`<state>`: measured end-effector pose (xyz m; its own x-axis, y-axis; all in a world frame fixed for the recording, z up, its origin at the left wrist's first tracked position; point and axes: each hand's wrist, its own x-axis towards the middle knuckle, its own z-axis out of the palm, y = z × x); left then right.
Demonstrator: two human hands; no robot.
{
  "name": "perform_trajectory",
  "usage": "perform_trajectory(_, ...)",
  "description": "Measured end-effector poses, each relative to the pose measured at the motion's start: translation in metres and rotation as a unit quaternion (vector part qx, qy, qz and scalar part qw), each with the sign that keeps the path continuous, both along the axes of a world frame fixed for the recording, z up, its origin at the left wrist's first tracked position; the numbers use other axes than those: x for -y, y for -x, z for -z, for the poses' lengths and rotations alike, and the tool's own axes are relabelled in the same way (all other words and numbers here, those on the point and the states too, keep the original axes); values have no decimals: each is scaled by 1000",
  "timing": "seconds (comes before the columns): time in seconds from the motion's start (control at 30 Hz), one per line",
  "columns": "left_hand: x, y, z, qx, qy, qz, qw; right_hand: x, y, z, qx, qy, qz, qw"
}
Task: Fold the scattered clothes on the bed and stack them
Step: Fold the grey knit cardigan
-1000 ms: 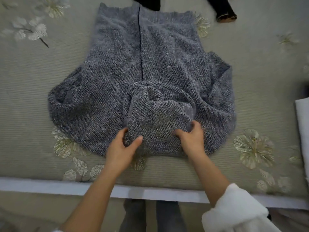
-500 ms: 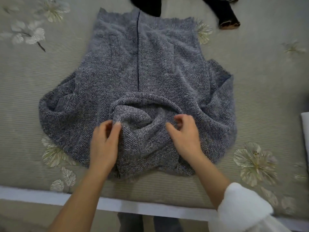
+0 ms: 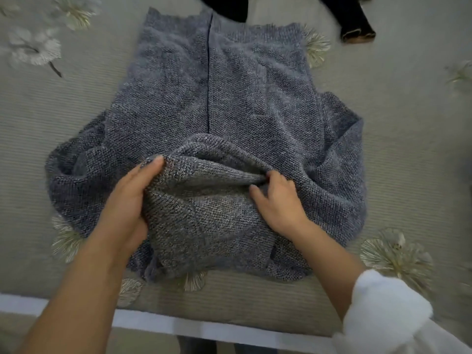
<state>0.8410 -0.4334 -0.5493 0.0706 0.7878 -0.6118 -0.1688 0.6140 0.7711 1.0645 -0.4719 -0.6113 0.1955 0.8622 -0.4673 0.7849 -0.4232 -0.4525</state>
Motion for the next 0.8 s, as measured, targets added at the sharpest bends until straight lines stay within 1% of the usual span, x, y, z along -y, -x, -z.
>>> perform_trajectory(0.07, 2, -5, 2, 43, 13, -16, 999, -3, 7, 0, 39, 40, -38, 998)
perform_trajectory(0.13, 2, -11, 2, 59, 15, -32, 998, -3, 12, 6, 101, 33, -95, 990)
perform_trajectory(0.17, 2, -11, 3, 58, 16, -40, 997, -4, 12, 8, 116, 20, -107, 987)
perform_trajectory(0.2, 1, -12, 2, 58, 13, -49, 997, -6, 10, 9, 98, -1, -98, 990)
perform_trajectory(0.23, 1, -10, 1, 65, 5, -59, 996, -8, 6, 7, 45, -9, -56, 997)
perform_trajectory(0.27, 1, -8, -2, 74, -6, -73, 995, -9, 0, 2, -59, -6, 19, 998)
perform_trajectory(0.3, -1, -3, -3, 81, -18, -91, 992, -12, -7, -9, -209, -2, 122, 970)
perform_trajectory(0.33, -2, 2, -5, 85, -31, -104, 990, -15, -15, -21, -373, 8, 217, 902)
perform_trajectory(0.37, -5, 6, -6, 84, -45, -107, 990, -18, -24, -33, -534, 16, 274, 800)
perform_trajectory(0.4, -8, 8, -7, 75, -59, -97, 991, -22, -29, -44, -639, 15, 299, 708)
perform_trajectory(0.43, -13, 8, -5, 58, -70, -88, 992, -27, -31, -49, -681, 17, 300, 667)
perform_trajectory(0.47, -17, 7, -1, 32, -82, -83, 993, -33, -31, -47, -672, 19, 294, 680)
perform_trajectory(0.5, -22, 4, 4, -21, -99, -81, 992, -40, -27, -37, -602, 10, 287, 745)
perform_trajectory(0.53, -25, -1, 10, -121, -117, -74, 983, -46, -21, -30, -473, -7, 269, 839)
perform_trajectory(0.57, -27, -6, 17, -255, -142, -57, 955, -50, -16, -22, -320, -41, 248, 913)
perform_trajectory(0.6, -26, -13, 20, -387, -176, -20, 905, -49, -14, -14, -216, -78, 236, 944)
perform_trajectory(0.63, -20, -22, 23, -474, -223, 30, 851, -46, -14, -11, -188, -115, 234, 947)
perform_trajectory(0.67, -10, -32, 26, -507, -279, 95, 810, -39, -16, -13, -203, -145, 230, 941)
perform_trajectory(0.7, 3, -44, 31, -507, -317, 173, 783, -30, -21, -14, -210, -169, 222, 937)
perform_trajectory(0.73, 17, -56, 38, -496, -326, 257, 763, -21, -27, -17, -205, -189, 218, 935)
perform_trajectory(0.77, 31, -67, 49, -496, -306, 339, 738, -13, -36, -18, -195, -209, 219, 933)
perform_trajectory(0.8, 42, -75, 62, -504, -267, 408, 713, -7, -49, -18, -186, -223, 232, 928)
